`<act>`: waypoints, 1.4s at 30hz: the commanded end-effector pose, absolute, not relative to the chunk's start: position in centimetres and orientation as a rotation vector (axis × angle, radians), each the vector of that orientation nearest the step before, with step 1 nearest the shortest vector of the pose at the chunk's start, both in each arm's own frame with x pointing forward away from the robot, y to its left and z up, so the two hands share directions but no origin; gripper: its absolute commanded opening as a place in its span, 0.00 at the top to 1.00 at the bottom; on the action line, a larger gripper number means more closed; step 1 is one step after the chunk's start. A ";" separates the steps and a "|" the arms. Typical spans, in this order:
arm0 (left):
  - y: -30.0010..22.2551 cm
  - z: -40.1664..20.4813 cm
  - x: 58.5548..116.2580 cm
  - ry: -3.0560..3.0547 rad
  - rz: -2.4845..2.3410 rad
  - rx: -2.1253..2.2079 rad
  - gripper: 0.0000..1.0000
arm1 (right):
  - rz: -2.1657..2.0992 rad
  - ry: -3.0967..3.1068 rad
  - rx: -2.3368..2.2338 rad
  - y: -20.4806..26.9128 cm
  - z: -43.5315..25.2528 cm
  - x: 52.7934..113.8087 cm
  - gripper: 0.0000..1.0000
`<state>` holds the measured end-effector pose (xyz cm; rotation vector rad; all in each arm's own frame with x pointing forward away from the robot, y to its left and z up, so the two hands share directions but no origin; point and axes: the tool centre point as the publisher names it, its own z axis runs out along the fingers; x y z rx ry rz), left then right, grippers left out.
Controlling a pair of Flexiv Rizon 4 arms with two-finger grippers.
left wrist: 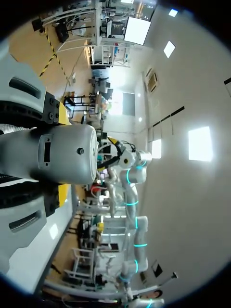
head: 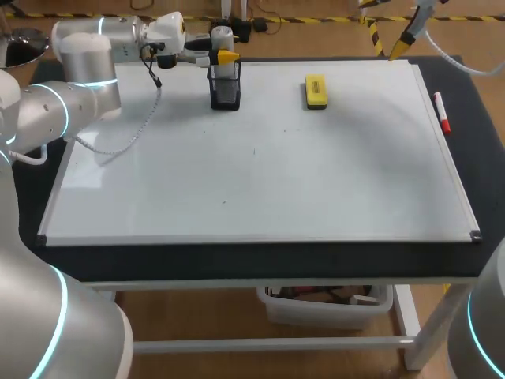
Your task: Pick up the inspection probe, press it on each red-marked spot on the whiteboard one by one, put down the probe, pick up the eraser, and wipe off all the red marks.
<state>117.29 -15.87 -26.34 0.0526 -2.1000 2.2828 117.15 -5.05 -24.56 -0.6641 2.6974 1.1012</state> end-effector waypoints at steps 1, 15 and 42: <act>-15.7 -27.1 117.8 -1.981 2.199 -0.185 1.00 | 1.100 2.703 -0.672 -5.2 -24.5 117.4 0.00; -15.2 -26.6 117.7 -2.021 2.195 -0.227 0.00 | 1.100 2.703 -0.672 -5.2 -24.5 117.4 0.00; -6.7 -21.7 110.4 -2.989 1.711 0.553 0.00 | 1.100 2.703 -0.672 -5.2 -24.5 117.4 0.00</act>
